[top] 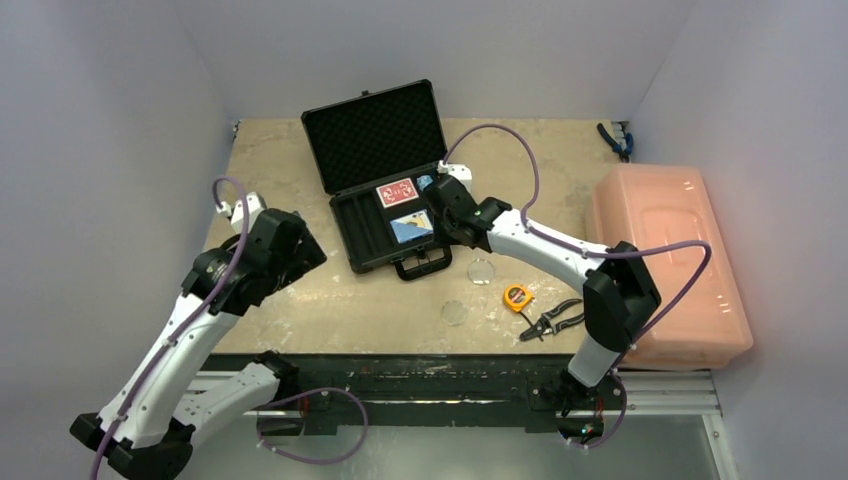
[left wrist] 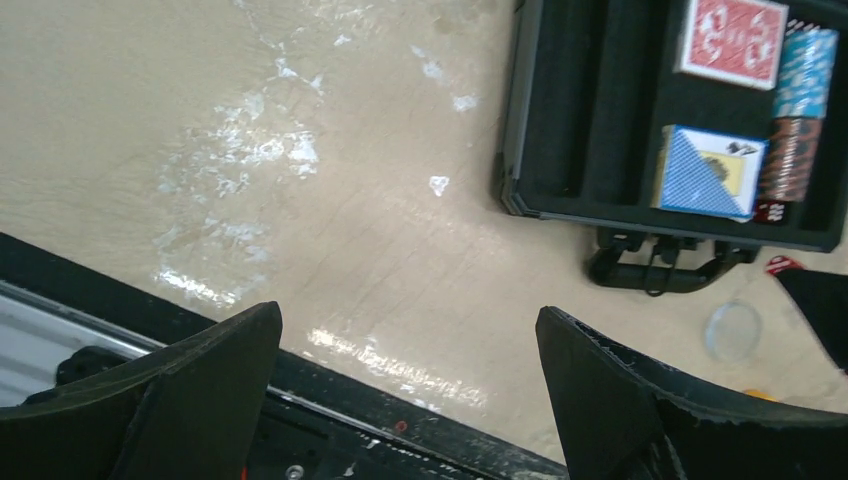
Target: Pack up texas hold em set
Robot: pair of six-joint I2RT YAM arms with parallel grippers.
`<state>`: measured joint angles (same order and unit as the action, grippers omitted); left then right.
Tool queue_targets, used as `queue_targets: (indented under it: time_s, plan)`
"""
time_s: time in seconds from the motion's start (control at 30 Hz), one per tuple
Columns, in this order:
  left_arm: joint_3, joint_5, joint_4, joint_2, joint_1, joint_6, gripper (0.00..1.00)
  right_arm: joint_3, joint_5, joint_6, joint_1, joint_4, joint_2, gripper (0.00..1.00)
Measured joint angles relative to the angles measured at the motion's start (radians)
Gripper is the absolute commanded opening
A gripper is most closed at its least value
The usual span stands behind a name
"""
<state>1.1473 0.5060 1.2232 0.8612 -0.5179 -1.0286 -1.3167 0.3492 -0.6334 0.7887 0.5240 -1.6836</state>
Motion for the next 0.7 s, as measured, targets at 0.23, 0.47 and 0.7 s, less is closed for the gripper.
queue_targets:
  time_s: [0.23,0.47,0.7]
  plan:
    - [-0.01,-0.076,-0.01,0.114,0.021,0.183,1.0,-0.027,-0.003,0.039,-0.051,-0.02,-0.05,0.04]
    - [-0.032,-0.133,-0.033,0.207,0.035,0.299,1.0,-0.04,-0.013,0.074,-0.085,-0.039,-0.084,0.02]
    - [-0.053,-0.131,-0.071,0.195,0.035,0.42,1.0,-0.067,-0.042,0.106,-0.096,-0.057,-0.13,0.01]
